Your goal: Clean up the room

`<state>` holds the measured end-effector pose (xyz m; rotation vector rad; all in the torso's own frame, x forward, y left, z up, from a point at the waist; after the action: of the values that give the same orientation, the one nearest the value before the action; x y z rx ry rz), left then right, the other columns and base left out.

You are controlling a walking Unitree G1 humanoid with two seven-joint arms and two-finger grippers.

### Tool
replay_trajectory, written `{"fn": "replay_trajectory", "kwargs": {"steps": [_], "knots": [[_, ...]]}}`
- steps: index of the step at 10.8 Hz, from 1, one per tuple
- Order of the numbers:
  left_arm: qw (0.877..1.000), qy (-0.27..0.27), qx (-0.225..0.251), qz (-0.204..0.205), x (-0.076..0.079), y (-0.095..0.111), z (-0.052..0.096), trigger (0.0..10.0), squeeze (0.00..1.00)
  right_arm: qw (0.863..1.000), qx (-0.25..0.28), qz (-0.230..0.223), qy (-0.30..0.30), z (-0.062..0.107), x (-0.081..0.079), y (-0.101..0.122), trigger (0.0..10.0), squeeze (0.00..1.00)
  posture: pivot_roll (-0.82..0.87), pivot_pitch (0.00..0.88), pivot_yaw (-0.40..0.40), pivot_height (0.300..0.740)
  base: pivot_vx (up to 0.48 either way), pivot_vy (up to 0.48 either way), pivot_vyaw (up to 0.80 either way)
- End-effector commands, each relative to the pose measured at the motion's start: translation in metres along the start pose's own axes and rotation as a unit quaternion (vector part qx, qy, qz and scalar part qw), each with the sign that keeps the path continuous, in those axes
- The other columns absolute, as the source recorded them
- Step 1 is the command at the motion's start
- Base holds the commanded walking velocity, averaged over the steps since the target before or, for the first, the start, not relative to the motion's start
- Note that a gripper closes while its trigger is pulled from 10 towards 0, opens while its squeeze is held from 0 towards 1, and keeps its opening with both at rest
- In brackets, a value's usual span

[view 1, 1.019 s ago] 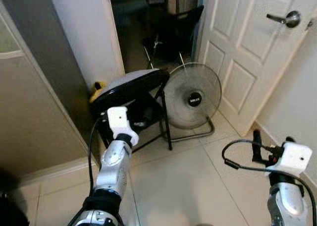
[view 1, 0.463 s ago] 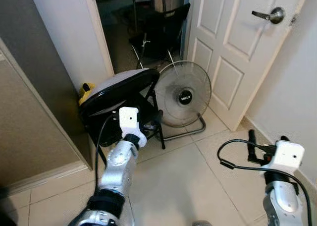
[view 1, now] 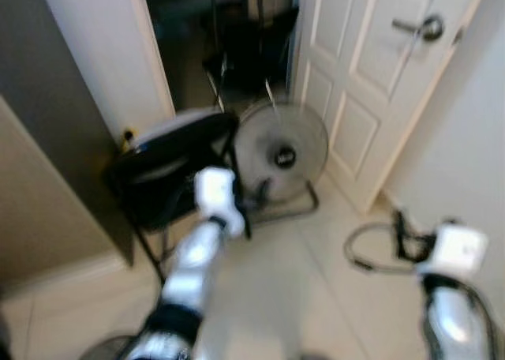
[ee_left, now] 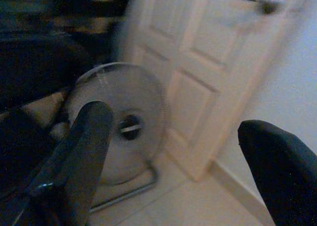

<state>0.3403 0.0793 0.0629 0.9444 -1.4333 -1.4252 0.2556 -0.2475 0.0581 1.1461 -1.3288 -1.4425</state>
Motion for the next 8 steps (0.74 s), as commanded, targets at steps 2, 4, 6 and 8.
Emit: {"fn": "replay_trajectory", "kwargs": {"steps": [2,4,6,8], "knots": [[0.999,0.049,-0.008,0.017,-0.012,0.000,-0.004,10.0,0.00,1.000,0.003,0.004,-0.005,0.001,0.006,0.003,10.0,0.00,-0.28,0.000,0.066,0.736,0.000,0.000,0.00],[0.996,0.083,-0.020,0.013,-0.033,-0.007,0.006,10.0,0.00,0.998,-0.010,0.019,0.052,-0.001,-0.010,0.000,10.0,0.00,-0.27,0.003,0.064,0.736,0.000,0.000,0.00],[0.997,0.079,-0.011,0.011,-0.033,-0.005,0.009,10.0,0.00,0.999,-0.008,0.016,0.047,-0.003,-0.007,0.002,10.0,0.00,-0.27,0.004,0.065,0.736,0.000,0.000,0.00],[0.997,0.074,-0.011,-0.027,-0.030,-0.004,0.007,10.0,0.00,0.999,-0.017,0.025,0.040,-0.003,-0.007,-0.001,10.0,0.00,-0.28,0.003,0.069,0.736,0.000,0.000,0.00]]}}
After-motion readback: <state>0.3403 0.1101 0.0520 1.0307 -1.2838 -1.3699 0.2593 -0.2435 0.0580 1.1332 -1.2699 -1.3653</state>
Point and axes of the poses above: a point about 5 cm out from each wrist's last joint towards the gripper, its own z axis pointing back from the gripper into the wrist, its own y axis along the axis of the wrist's last joint, x = y × z, the point moved 4 cm from there along -z, pointing out of the wrist towards the gripper, and after that the axes turned 10 degrees about -z, right-handed, at the moved point
